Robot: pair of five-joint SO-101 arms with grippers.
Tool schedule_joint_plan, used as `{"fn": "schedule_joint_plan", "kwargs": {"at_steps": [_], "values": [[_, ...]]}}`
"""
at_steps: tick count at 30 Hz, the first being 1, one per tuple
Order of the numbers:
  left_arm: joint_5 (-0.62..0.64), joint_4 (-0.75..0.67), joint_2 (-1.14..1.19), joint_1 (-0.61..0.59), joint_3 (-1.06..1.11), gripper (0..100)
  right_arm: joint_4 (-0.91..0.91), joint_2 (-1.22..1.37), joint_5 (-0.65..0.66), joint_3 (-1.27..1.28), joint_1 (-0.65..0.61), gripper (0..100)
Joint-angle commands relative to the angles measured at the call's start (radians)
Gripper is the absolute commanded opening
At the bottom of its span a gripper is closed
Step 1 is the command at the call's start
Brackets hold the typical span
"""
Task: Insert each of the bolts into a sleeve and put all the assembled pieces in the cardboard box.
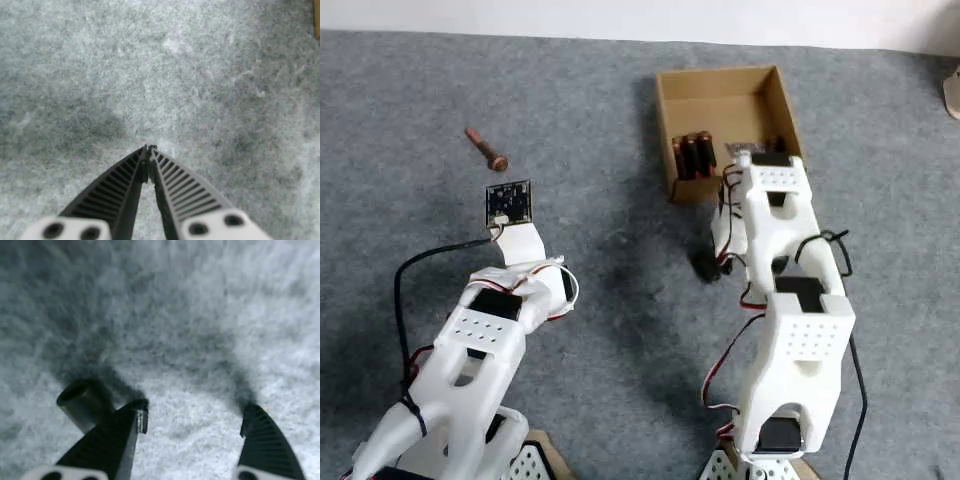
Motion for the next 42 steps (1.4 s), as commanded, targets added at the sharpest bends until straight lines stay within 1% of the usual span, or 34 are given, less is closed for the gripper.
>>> {"fn": "schedule_joint_plan", "kwargs": {"at_steps": [1,2,4,42], "values": [[0.000,-0.015,-0.015,-0.010,-0.004,3,-0.122,-0.010,-0.002,0.156,-0.001,27.1],[0.000,-0.015,-0.015,-0.010,-0.004,3,-0.151,-0.002,-0.003,0.229,-0.001,27.2],[0.000,-0.015,-0.013,-0.008,-0.004,3,-0.104,0.001,-0.003,0.341,-0.004,27.3],[0.000,-0.012,-0.013,-0.007,-0.002,3,-0.101,-0.007,-0.002,0.323,-0.005,27.3]]}}
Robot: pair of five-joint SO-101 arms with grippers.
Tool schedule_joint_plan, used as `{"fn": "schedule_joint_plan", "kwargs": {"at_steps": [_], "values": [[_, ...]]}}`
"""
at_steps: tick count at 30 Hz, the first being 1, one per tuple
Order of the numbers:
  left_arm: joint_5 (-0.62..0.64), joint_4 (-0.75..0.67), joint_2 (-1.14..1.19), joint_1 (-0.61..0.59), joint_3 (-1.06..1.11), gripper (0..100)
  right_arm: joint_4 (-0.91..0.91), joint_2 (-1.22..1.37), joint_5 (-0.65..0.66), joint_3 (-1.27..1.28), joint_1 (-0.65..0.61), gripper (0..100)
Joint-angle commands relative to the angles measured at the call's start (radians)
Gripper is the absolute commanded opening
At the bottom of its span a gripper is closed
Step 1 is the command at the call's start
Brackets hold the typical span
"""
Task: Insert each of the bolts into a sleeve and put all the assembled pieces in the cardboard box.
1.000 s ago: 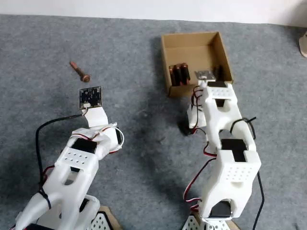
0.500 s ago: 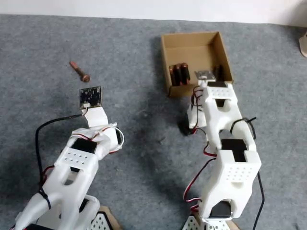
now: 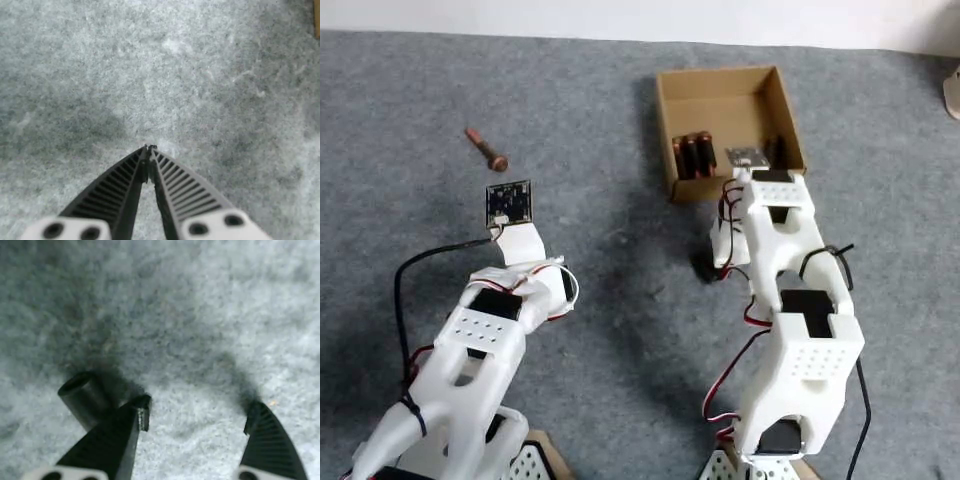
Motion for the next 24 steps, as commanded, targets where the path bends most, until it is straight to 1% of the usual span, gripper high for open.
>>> {"fn": "schedule_joint_plan", "kwargs": {"at_steps": [1,15,18,21,24], "values": [[0.000,-0.012,-0.013,-0.008,0.001,3,0.004,0.028,-0.002,0.094,-0.005,27.3],[0.000,-0.015,-0.019,-0.008,0.016,3,0.004,0.030,-0.002,0.091,-0.027,27.3],[0.000,-0.015,-0.019,-0.008,0.016,3,0.004,0.030,0.025,0.088,-0.018,27.2],[0.000,-0.015,-0.019,-0.008,0.016,3,0.013,0.021,0.031,0.022,0.016,27.2],[0.000,-0.015,-0.019,-0.008,0.016,3,0.024,0.021,0.015,-0.045,0.019,27.2]]}}
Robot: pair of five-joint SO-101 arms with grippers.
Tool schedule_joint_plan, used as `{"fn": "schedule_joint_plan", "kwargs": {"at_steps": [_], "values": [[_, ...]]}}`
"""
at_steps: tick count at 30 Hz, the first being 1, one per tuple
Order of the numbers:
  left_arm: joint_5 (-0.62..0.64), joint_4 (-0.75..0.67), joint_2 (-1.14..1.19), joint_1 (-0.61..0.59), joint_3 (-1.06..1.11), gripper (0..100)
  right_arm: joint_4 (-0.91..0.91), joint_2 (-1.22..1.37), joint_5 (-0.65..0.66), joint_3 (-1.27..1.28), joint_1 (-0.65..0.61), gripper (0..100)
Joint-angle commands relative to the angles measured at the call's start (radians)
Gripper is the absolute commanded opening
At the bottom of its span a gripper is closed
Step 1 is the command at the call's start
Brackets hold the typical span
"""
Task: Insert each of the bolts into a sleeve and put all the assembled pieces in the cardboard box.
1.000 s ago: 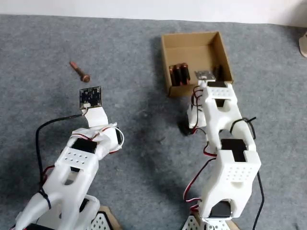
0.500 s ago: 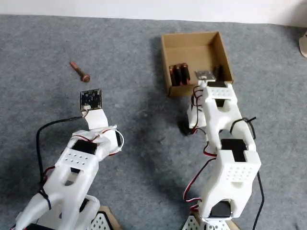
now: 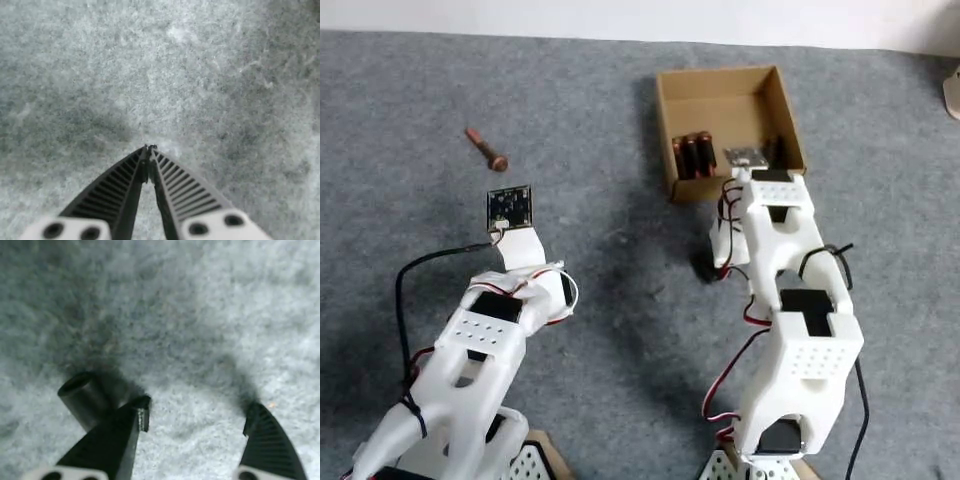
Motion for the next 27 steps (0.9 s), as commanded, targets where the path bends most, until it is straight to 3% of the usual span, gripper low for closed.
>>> {"fn": "schedule_joint_plan", "kwargs": {"at_steps": [1,11,18,27], "values": [[0.000,-0.015,-0.019,-0.008,-0.008,3,0.048,0.021,0.003,-0.025,0.016,27.2],[0.000,-0.015,-0.019,-0.008,-0.008,3,0.217,-0.110,0.006,-0.134,-0.042,27.3],[0.000,-0.015,-0.019,-0.008,-0.007,3,0.228,-0.266,0.068,-0.134,-0.094,27.3],[0.000,-0.015,-0.018,-0.008,-0.007,3,0.199,-0.278,0.069,-0.131,-0.137,27.3]]}}
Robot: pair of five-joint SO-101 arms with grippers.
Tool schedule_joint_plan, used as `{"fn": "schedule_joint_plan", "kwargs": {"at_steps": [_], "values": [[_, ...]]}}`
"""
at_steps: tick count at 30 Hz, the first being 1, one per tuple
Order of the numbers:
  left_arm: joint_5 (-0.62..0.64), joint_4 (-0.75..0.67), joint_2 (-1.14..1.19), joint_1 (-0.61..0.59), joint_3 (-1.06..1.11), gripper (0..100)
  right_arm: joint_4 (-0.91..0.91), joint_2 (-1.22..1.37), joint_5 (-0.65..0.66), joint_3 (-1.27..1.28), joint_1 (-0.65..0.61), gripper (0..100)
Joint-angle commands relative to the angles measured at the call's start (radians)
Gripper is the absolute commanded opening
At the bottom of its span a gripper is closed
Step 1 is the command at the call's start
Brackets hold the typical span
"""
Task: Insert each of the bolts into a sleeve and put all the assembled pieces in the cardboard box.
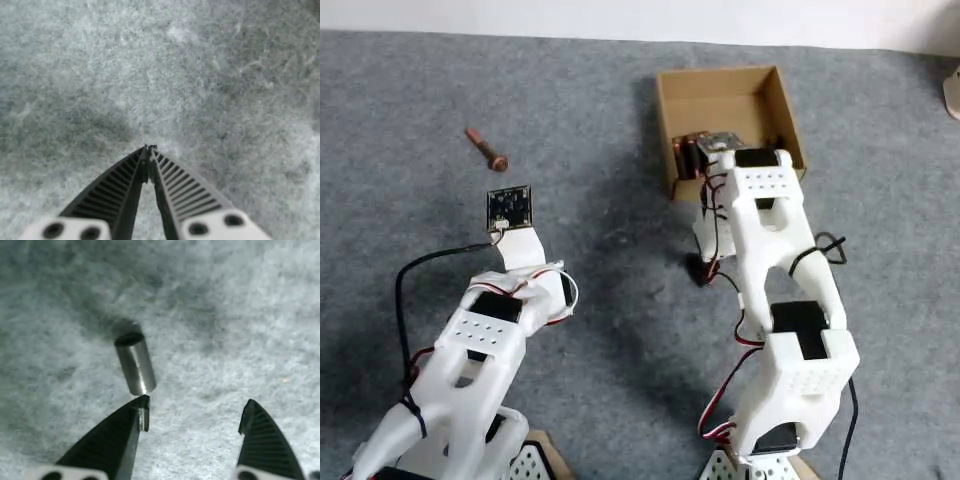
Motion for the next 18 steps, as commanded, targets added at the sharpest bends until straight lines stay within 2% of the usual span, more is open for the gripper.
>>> {"fn": "schedule_joint_plan", "kwargs": {"at_steps": [1,9,18], "values": [[0.000,-0.015,-0.018,-0.008,-0.007,3,-0.027,-0.056,0.014,-0.027,-0.027,27.3],[0.000,-0.015,-0.018,-0.008,-0.007,3,-0.041,-0.054,0.008,-0.027,-0.125,27.3],[0.000,-0.015,-0.019,-0.008,-0.005,3,-0.122,0.102,0.008,-0.030,-0.127,27.3]]}}
